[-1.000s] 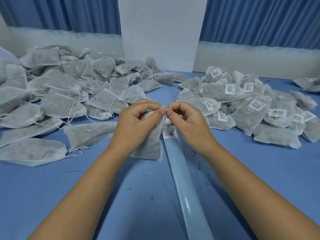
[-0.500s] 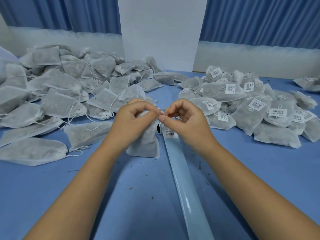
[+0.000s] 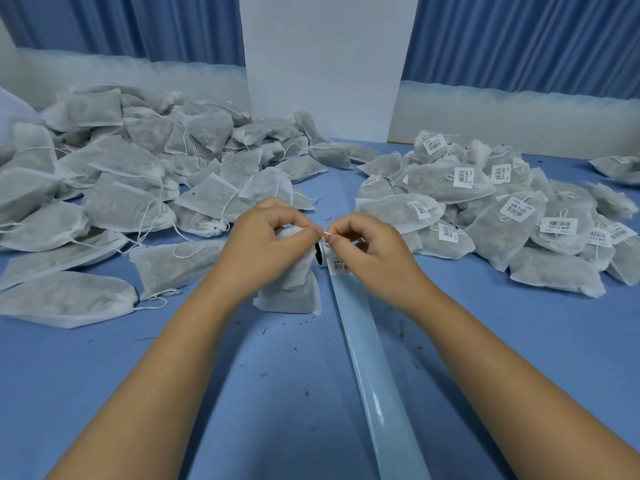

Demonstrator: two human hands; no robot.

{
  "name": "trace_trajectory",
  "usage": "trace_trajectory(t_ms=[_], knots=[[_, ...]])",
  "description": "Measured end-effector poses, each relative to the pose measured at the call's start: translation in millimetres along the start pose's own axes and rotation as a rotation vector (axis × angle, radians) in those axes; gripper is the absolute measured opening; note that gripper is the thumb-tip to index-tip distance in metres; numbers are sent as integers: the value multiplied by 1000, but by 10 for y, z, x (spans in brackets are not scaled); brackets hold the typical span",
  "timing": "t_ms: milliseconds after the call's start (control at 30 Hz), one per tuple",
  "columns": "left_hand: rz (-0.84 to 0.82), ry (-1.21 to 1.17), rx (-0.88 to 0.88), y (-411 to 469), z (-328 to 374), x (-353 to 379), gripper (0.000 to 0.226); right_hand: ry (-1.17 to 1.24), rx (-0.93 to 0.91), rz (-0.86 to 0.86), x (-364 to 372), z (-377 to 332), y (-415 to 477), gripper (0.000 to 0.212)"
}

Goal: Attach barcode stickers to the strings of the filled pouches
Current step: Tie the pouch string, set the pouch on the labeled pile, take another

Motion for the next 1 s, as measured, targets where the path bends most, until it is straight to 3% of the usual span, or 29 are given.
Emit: trace_trajectory(t_ms=[267, 633, 767, 900, 1000], knots=[[-124, -154, 50, -23, 44, -25, 17, 344, 101, -69, -10, -15, 11, 11], [-213, -414, -67, -25, 34, -4, 35, 275, -85, 88, -47, -8, 2, 24], [-230, -450, -66, -24, 28, -3, 34, 195, -73, 103, -35, -20, -11, 29], [-201, -434, -65, -18, 19, -5, 31, 178, -65, 108, -39, -11, -23, 24], [-193, -415, -63, -16, 5, -7, 28, 210, -60, 80, -34, -15, -32, 9]])
Point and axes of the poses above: each hand's wrist, its own y-axis towards the middle knuckle, its own x-axis out of the palm, z = x × y, the point moved 2 cm from there along y, towards the middle knuckle, and after that the axes turned 14 degrees about -z, right-handed, at the moved point
